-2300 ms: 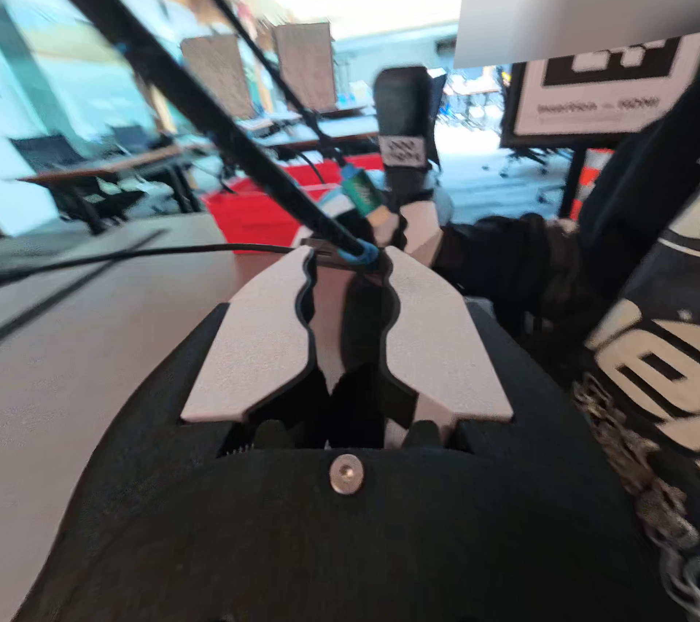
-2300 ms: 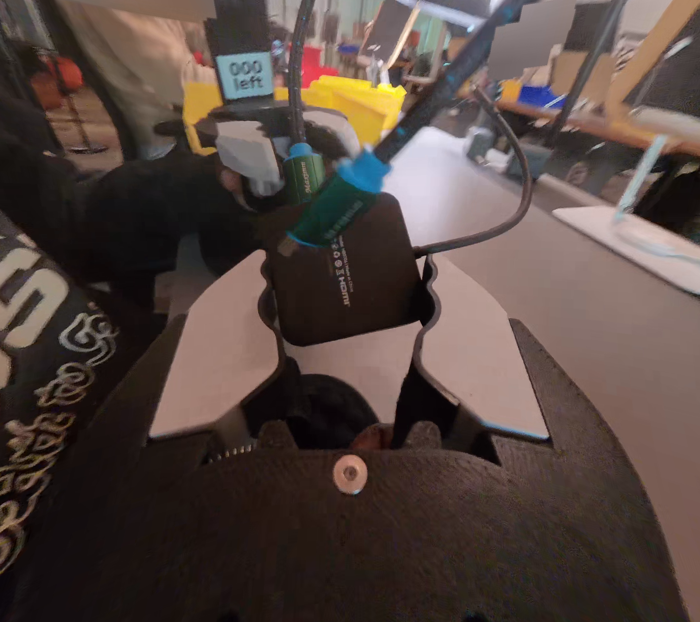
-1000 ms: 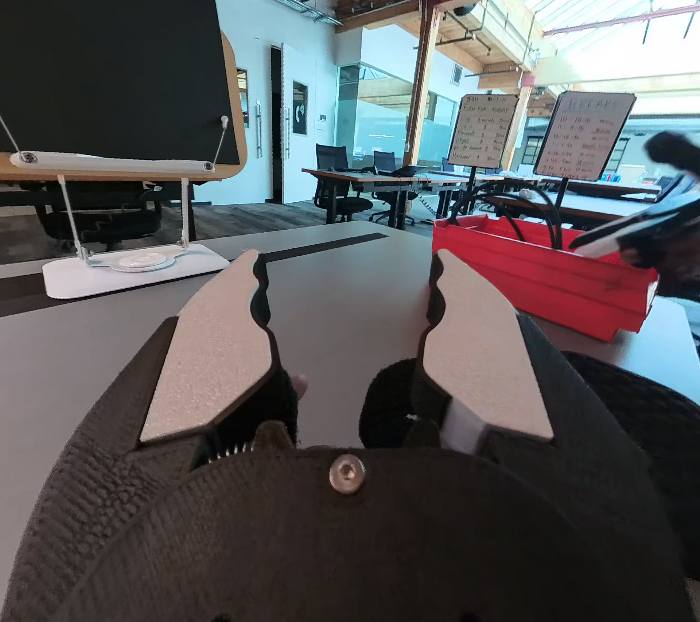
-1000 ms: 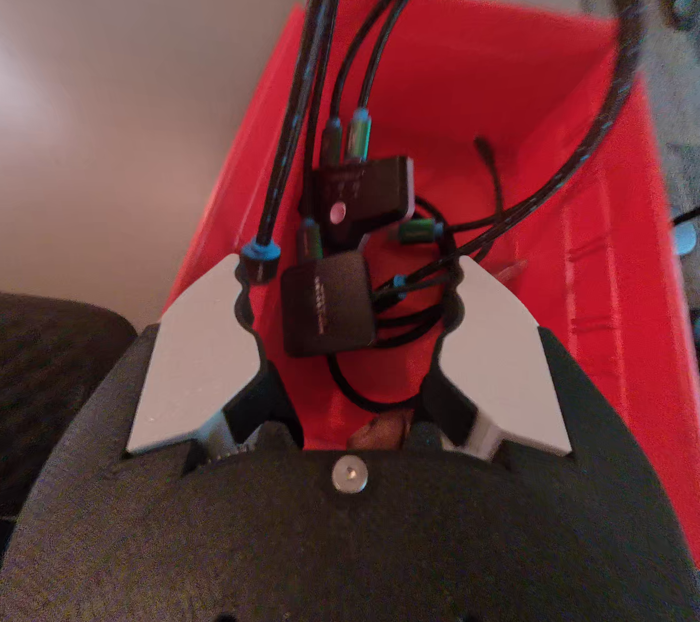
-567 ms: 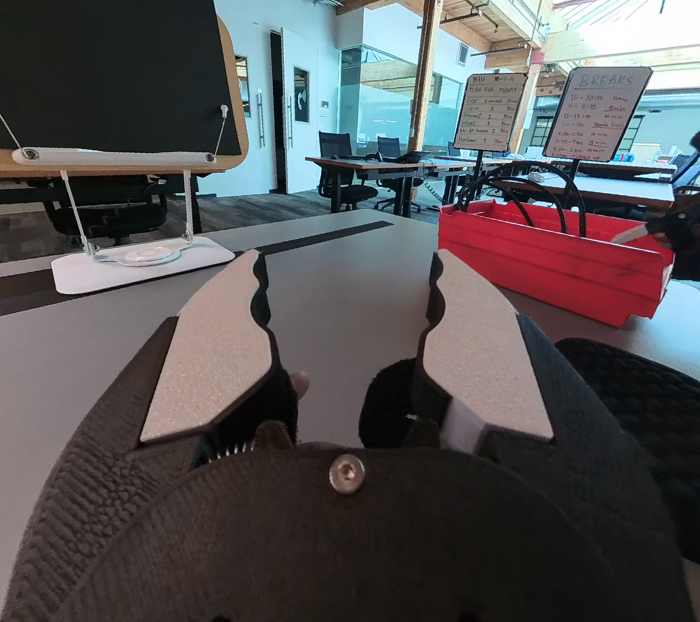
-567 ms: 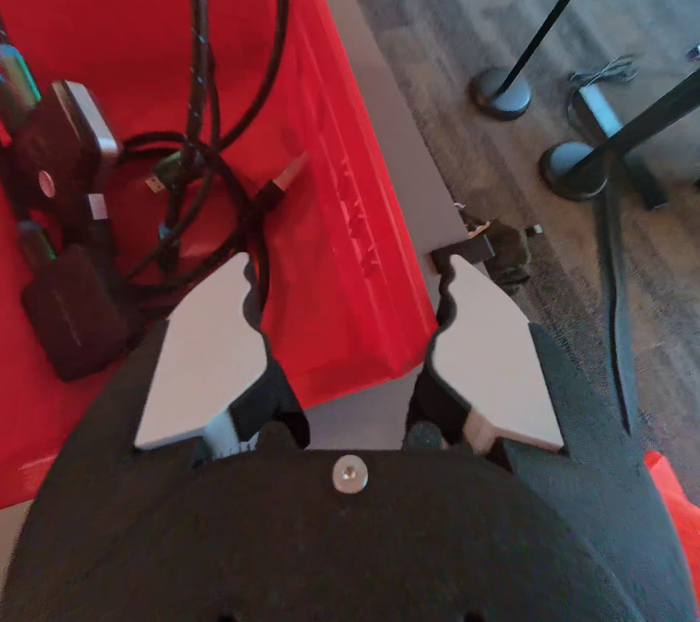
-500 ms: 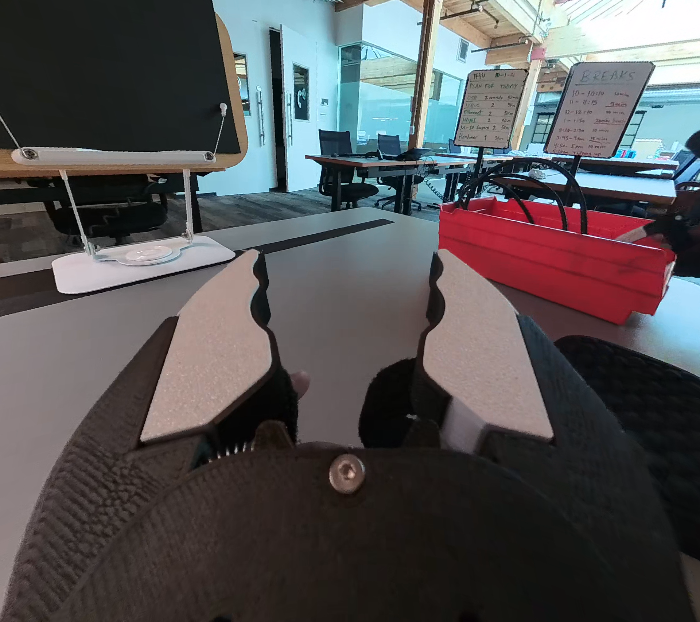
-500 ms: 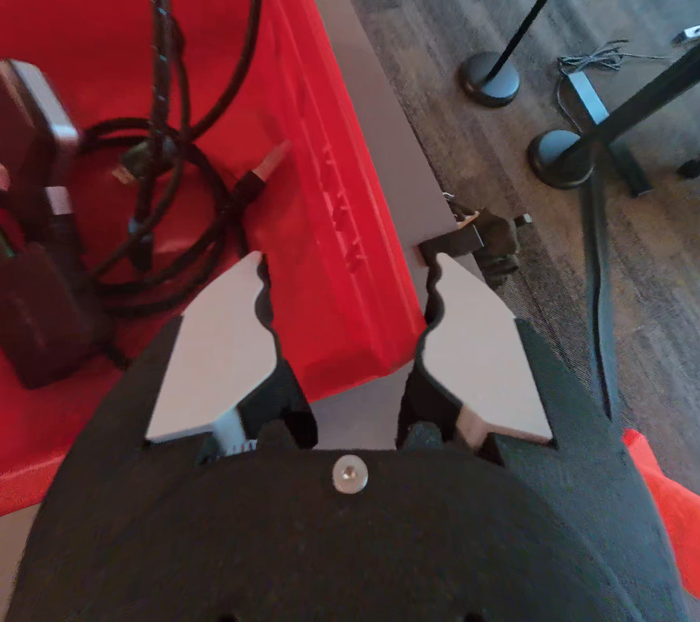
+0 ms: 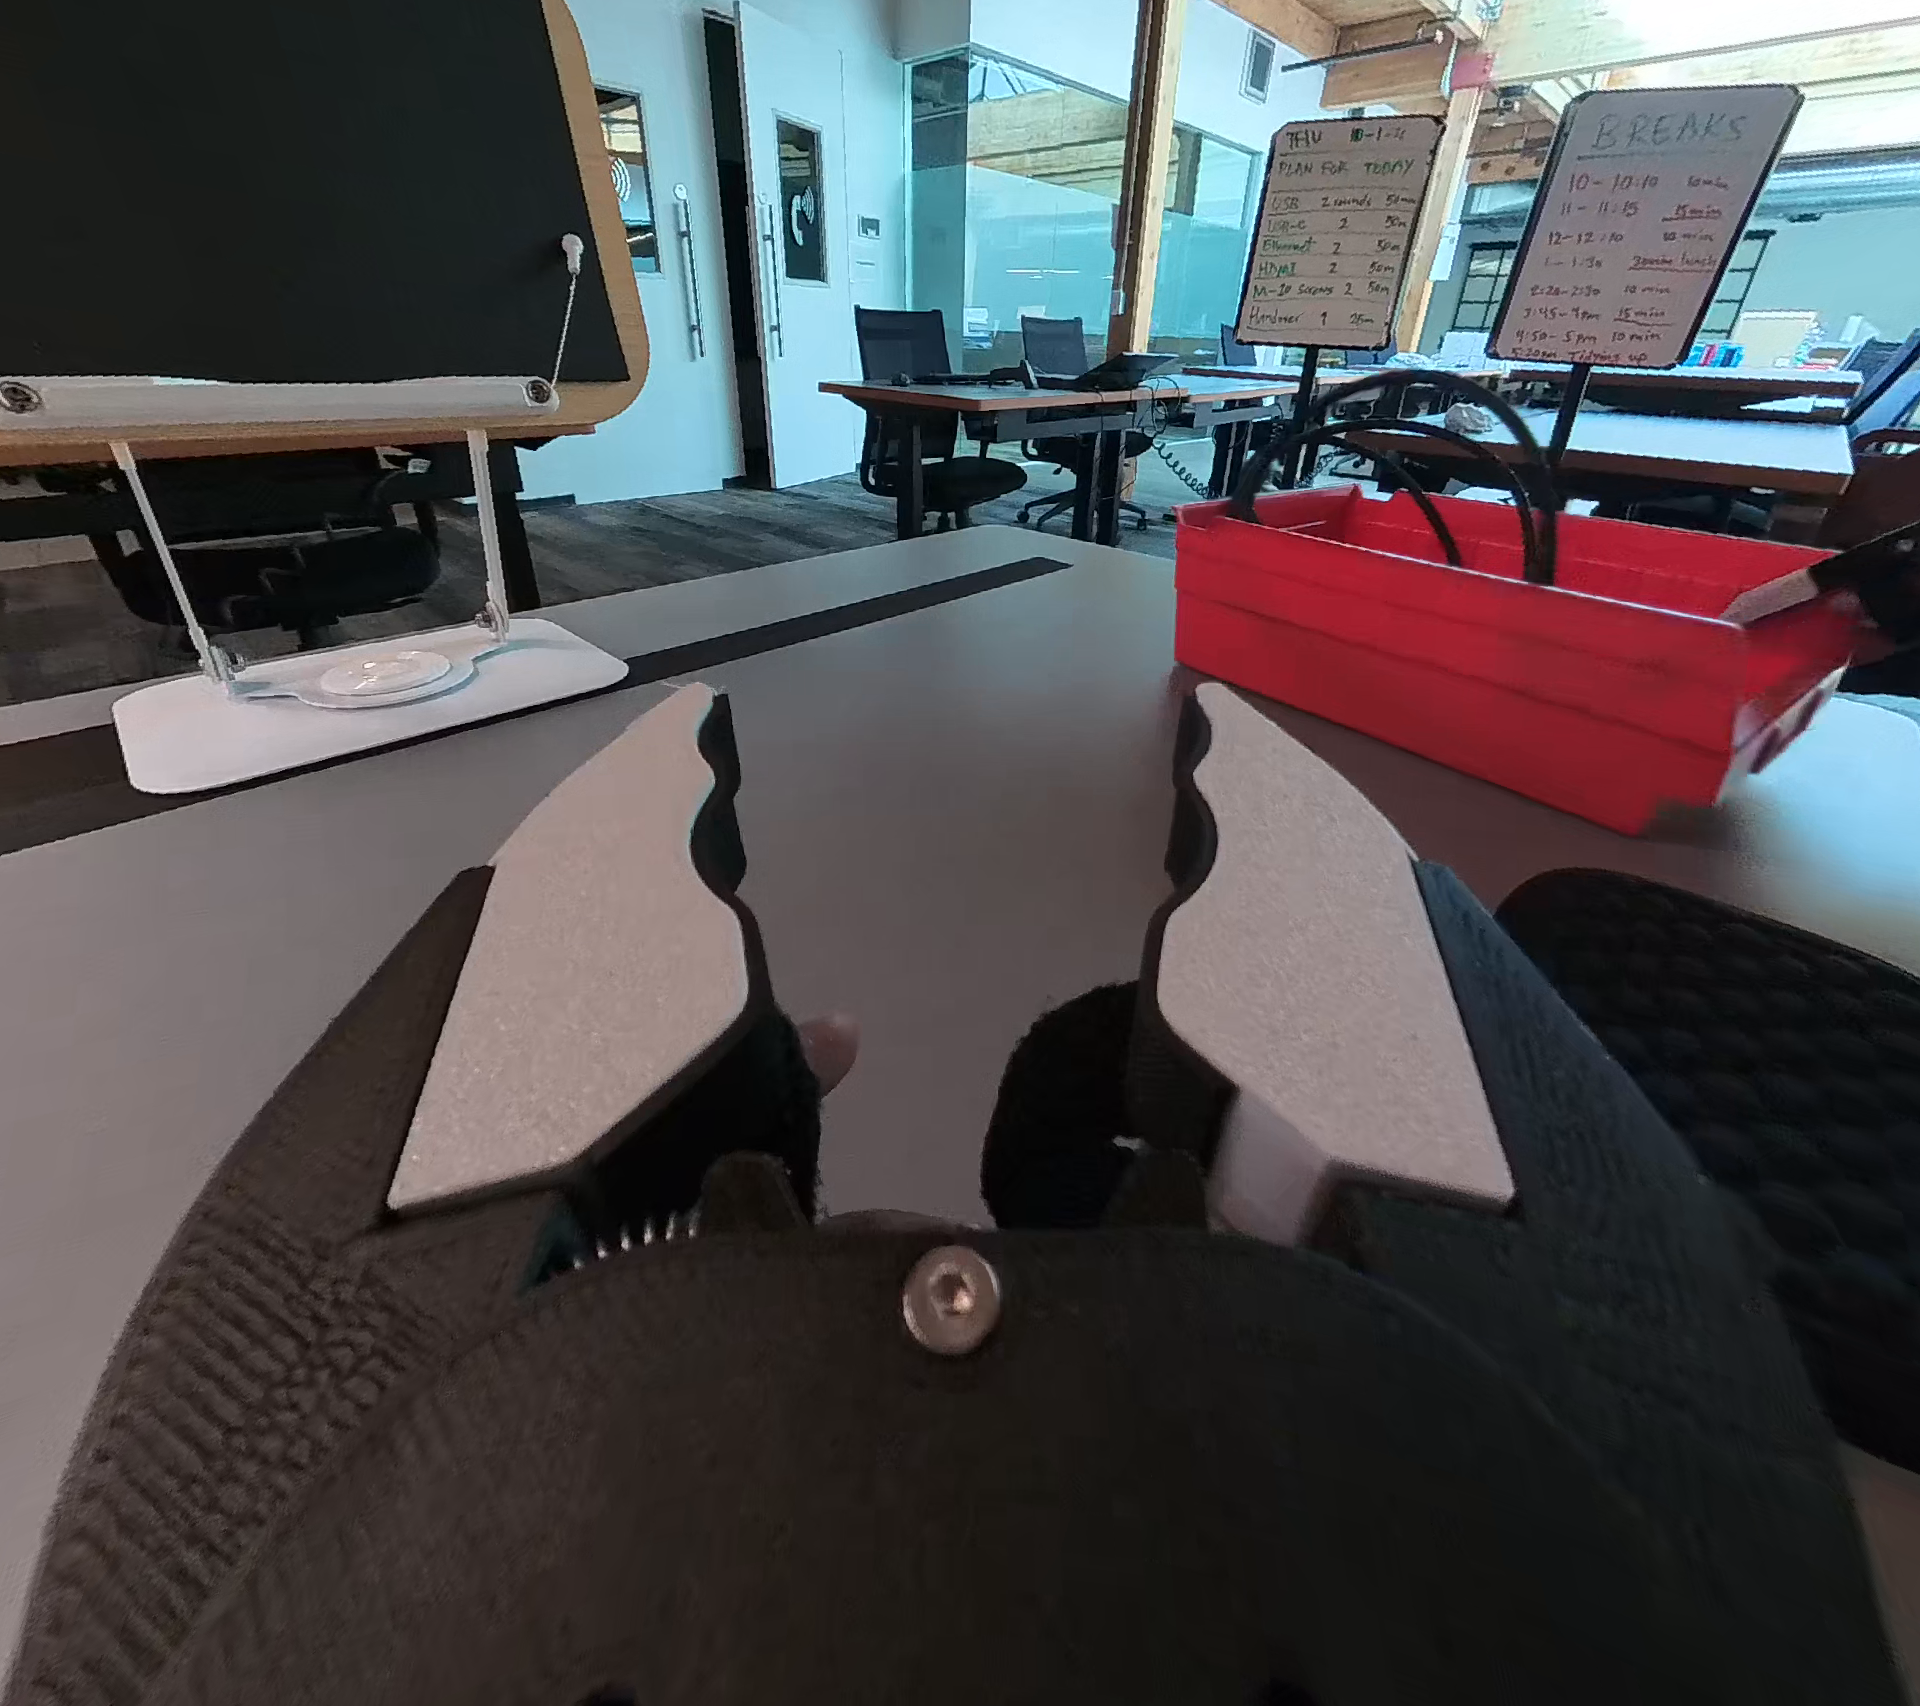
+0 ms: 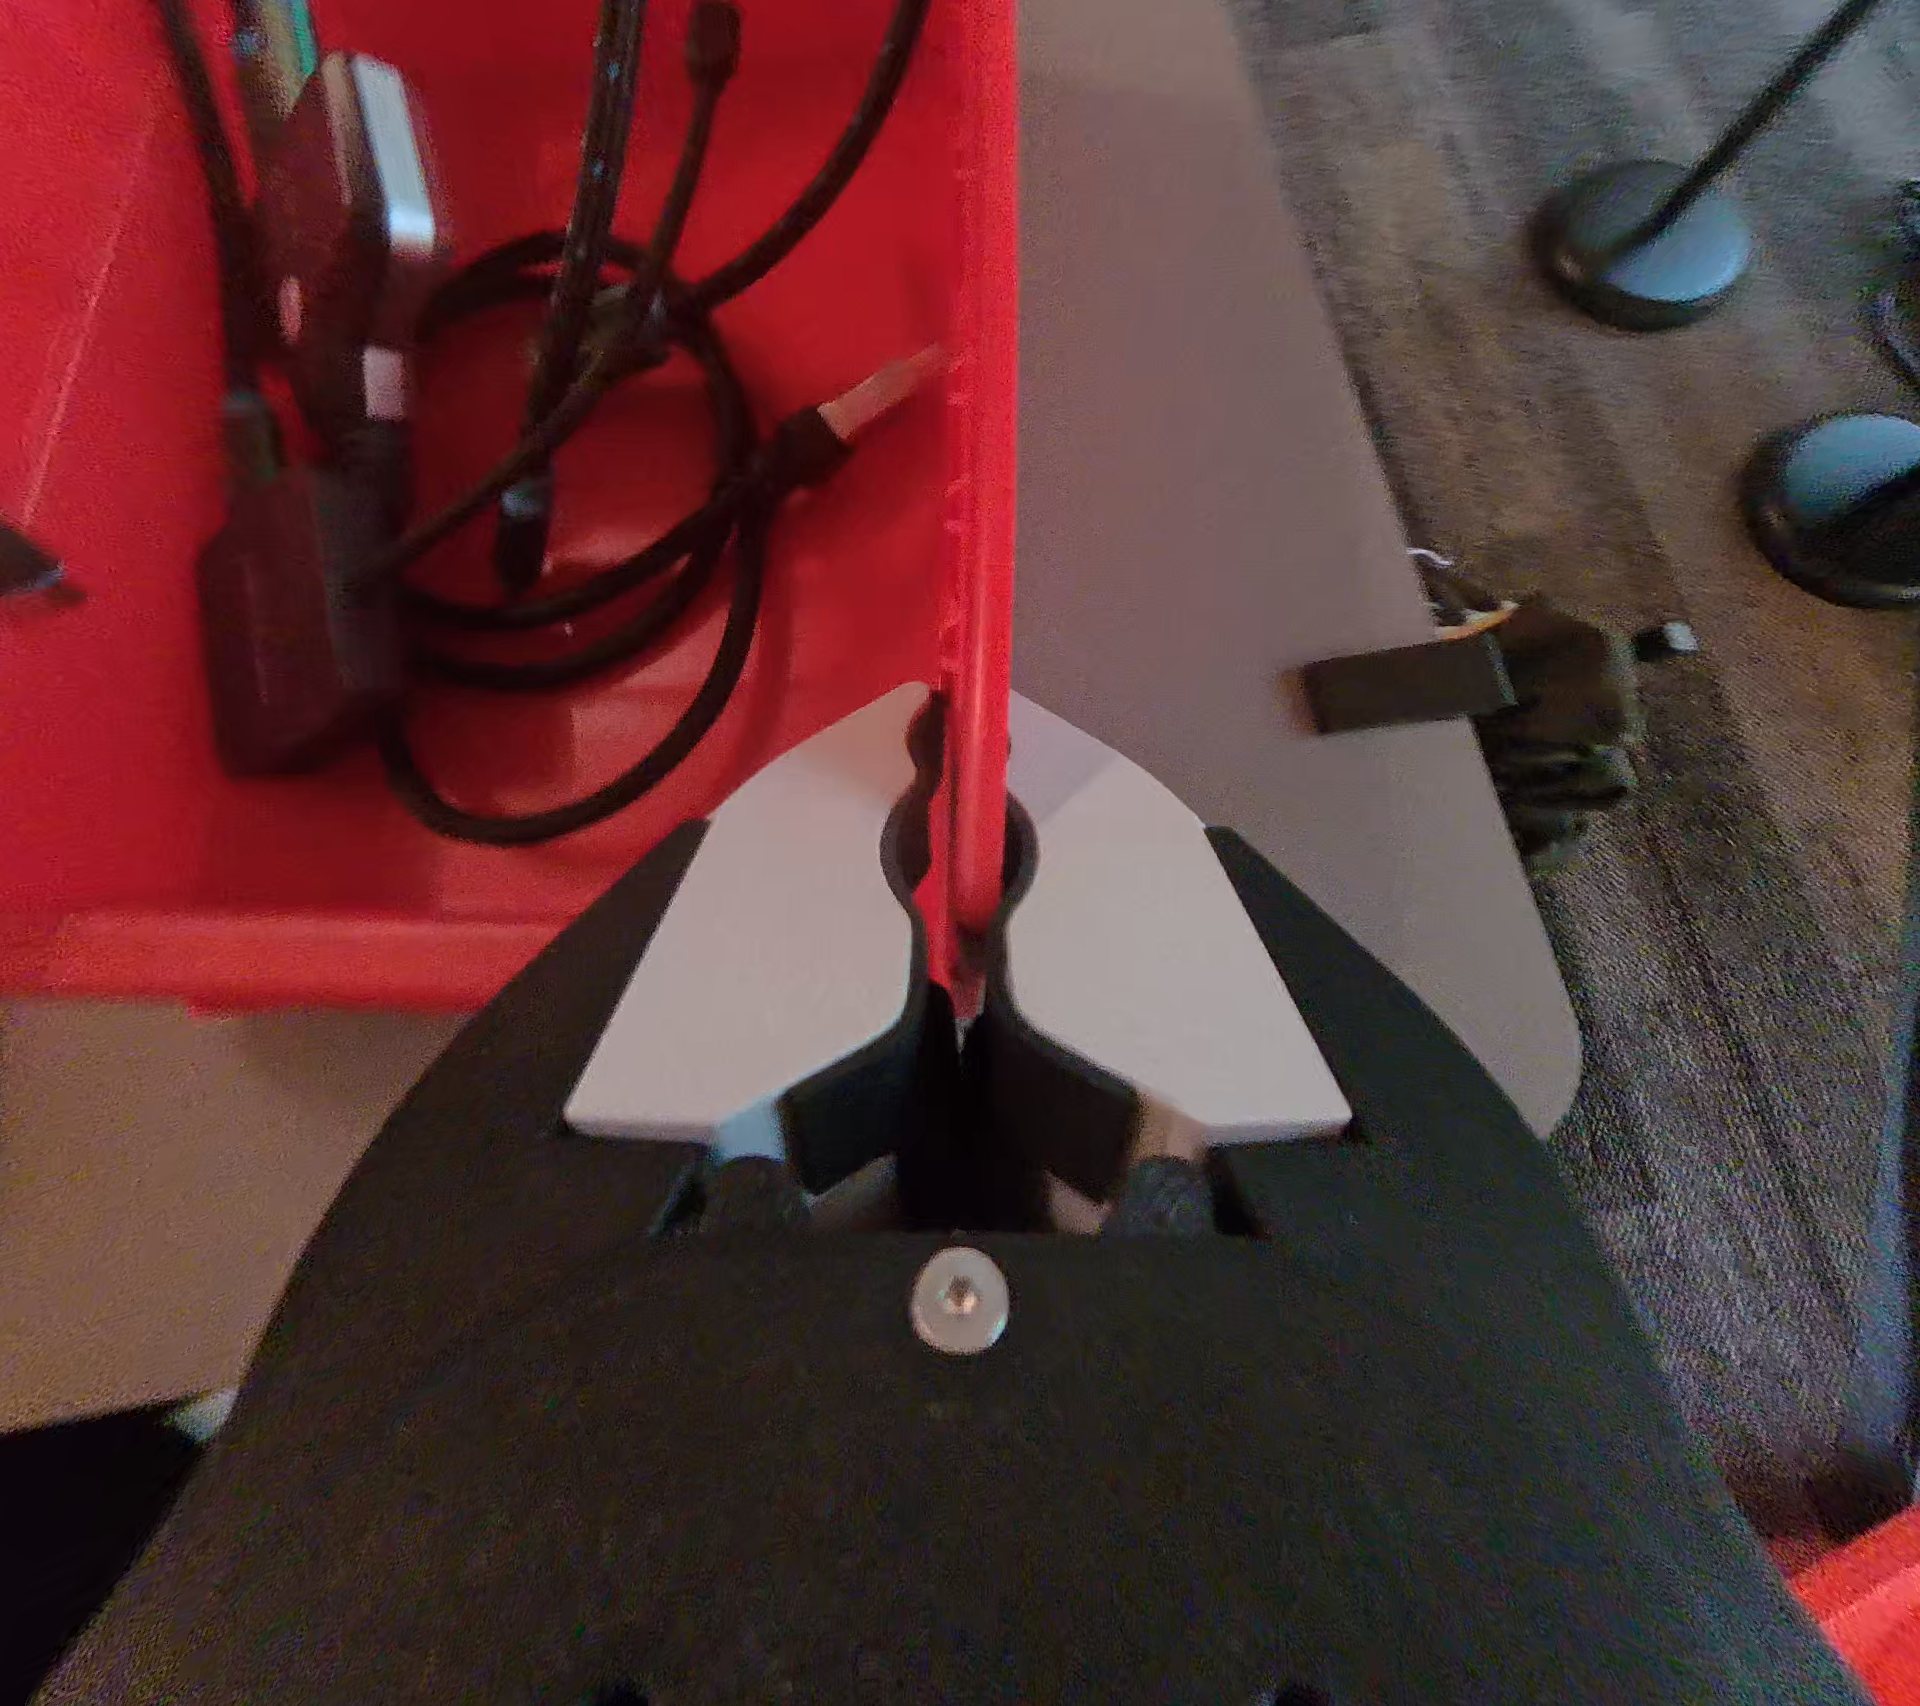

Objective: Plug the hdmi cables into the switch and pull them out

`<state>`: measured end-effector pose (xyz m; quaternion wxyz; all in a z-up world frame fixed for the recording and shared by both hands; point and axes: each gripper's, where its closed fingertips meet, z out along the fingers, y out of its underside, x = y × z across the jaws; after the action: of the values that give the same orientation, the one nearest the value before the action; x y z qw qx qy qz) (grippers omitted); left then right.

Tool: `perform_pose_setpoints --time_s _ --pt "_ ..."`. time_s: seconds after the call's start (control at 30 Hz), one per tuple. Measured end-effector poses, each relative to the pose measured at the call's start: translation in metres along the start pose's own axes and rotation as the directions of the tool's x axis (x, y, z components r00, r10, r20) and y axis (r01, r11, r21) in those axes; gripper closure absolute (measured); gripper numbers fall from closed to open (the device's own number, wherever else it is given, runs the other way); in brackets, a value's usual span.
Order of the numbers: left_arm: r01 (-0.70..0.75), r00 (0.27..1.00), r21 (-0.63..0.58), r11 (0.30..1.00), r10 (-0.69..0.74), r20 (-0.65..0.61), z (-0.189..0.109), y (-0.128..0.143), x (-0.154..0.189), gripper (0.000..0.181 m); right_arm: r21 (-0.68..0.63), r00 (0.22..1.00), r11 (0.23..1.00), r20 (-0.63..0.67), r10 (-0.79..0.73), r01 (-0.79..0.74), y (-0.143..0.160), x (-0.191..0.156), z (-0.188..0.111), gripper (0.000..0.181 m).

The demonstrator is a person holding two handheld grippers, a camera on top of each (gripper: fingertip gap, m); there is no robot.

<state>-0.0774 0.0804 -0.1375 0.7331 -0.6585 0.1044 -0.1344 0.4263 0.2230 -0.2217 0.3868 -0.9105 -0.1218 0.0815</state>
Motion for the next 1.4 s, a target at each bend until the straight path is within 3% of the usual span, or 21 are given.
perform_pose_setpoints --time_s 0.4,1.07,1.27,1.4 --pt "-0.027 1.000 -0.033 0.999 0.027 -0.008 0.001 0.005 0.003 0.103 -0.080 0.965 0.962 0.033 -0.259 0.261 -0.001 -0.048 0.009 0.172" --pt "-0.063 0.998 -0.059 0.996 0.062 -0.016 0.004 0.009 0.004 0.104 -0.084 0.922 0.922 0.127 -0.365 0.377 -0.008 -0.116 0.023 0.164" --pt "-0.069 0.997 -0.021 0.997 0.068 -0.037 0.000 -0.008 0.008 0.104 -0.061 0.894 0.900 0.160 -0.418 0.432 -0.013 -0.159 0.032 0.162" --pt "-0.080 0.994 0.061 0.995 0.084 -0.063 -0.018 -0.049 0.014 0.105 -0.013 0.877 0.894 0.202 -0.436 0.447 -0.016 -0.191 0.037 0.161"
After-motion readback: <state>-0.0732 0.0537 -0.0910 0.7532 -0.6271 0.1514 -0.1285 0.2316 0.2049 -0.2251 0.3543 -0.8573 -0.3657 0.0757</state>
